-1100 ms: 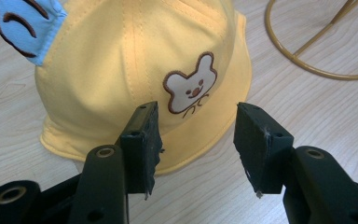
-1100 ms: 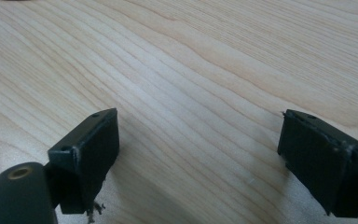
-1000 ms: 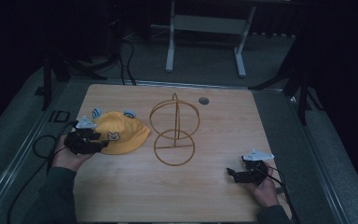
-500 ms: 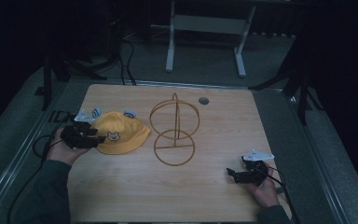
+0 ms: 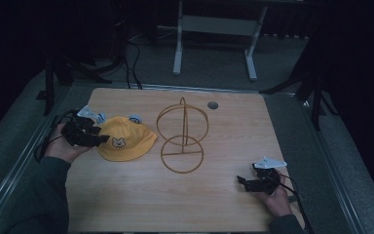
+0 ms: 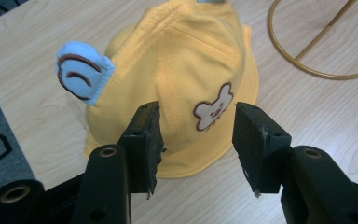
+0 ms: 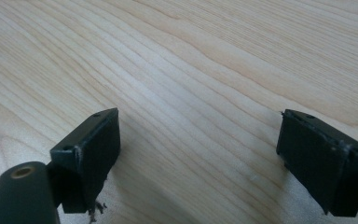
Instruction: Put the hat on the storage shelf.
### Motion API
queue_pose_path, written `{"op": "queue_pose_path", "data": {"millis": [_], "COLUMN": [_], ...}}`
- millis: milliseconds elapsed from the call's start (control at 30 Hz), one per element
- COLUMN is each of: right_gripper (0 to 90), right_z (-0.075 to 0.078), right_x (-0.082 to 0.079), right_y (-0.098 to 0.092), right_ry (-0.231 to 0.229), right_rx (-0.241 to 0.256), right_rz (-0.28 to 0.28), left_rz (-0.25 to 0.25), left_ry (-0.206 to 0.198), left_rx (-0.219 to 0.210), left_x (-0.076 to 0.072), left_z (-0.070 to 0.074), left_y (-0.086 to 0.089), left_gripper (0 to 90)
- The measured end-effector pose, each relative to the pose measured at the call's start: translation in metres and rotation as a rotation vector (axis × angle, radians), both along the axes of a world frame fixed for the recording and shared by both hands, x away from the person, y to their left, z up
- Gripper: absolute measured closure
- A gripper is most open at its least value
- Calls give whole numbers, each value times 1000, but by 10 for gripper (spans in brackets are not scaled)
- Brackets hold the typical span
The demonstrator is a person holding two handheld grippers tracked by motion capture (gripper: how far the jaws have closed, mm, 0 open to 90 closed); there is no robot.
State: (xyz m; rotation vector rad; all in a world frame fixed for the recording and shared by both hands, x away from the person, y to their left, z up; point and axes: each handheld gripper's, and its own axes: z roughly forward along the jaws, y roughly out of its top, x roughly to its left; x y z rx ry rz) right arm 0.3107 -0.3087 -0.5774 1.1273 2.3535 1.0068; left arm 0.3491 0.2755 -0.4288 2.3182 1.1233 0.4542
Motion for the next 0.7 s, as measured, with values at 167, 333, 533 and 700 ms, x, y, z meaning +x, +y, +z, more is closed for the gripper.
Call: {"op": "queue_pose_path", "data": {"millis": [167, 333, 533, 700], "right_gripper": [133, 133, 133, 133], "right_z": [0, 0, 0, 0], "right_x": [0, 0, 0, 0], "right_y": [0, 0, 0, 0], "right_ry": [1, 2, 1, 0], "right_rx": [1, 1, 1, 1], "right_rz": [0, 1, 3, 5], "left_rz": [-7, -17, -38, -44], "left_ry": [6, 16, 27, 32], "left_rx": [18, 36, 52, 60], "left_x": [4, 9, 14, 18], "left_z": [4, 7, 13, 15], "left_y": [0, 0, -2, -3], "left_gripper": [520, 520, 518, 519]}}
